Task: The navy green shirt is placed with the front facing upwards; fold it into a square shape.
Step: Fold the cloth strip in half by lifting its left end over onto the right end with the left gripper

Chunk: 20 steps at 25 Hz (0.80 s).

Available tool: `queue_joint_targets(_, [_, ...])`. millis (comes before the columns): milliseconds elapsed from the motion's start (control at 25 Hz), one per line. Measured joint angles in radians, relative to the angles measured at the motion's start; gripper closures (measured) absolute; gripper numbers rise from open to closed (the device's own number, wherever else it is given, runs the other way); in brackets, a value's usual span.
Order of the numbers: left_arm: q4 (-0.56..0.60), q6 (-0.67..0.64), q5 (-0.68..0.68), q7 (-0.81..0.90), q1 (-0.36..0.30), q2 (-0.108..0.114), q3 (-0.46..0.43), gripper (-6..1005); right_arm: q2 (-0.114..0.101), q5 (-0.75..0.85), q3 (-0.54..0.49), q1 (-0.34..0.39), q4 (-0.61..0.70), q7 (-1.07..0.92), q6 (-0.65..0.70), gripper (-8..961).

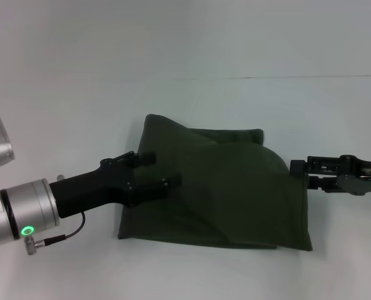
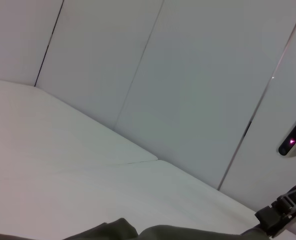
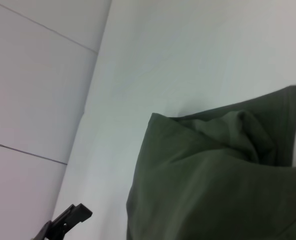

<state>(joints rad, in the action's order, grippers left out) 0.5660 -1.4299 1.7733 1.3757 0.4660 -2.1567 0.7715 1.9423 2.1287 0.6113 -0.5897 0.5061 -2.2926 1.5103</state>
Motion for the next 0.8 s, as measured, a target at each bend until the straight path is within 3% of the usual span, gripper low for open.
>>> queue_joint_targets(400, [0.0,0.032,0.0,0.0,0.002,0.002,-0.001,81,0.009,-0.005,-0.004,-0.012,-0.055,-0.038,-0.023,81])
queue_joint_targets(800, [0.0,0.082,-0.002,0.0,0.005,-0.001,0.0,82,0.076,-0.12,-0.016,-0.024,-0.081,0.008,-0.157,83])
